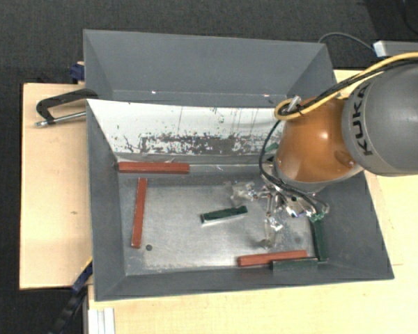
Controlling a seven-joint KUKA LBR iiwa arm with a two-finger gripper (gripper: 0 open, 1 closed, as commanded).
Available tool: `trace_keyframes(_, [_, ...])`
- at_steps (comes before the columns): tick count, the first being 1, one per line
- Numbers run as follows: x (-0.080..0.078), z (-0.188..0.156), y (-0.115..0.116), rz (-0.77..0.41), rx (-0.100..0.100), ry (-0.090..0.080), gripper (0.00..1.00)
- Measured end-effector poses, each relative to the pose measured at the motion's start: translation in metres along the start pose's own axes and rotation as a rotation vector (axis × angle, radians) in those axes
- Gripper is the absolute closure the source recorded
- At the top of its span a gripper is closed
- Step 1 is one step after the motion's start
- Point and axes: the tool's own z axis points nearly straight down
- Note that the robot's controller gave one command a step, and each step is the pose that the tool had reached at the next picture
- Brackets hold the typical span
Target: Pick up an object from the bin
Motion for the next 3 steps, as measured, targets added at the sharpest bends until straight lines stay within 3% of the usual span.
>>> trace_keyframes(1, [-0.005, -0.002, 0.016, -0.074, 0.000, -0.001, 0.00])
trace_keyframes(2, [-0.018, -0.004, 0.050, -0.143, 0.002, -0.001, 0.00])
trace_keyframes(3, [-0.027, 0.007, 0.012, -0.026, 0.002, -0.005, 1.00])
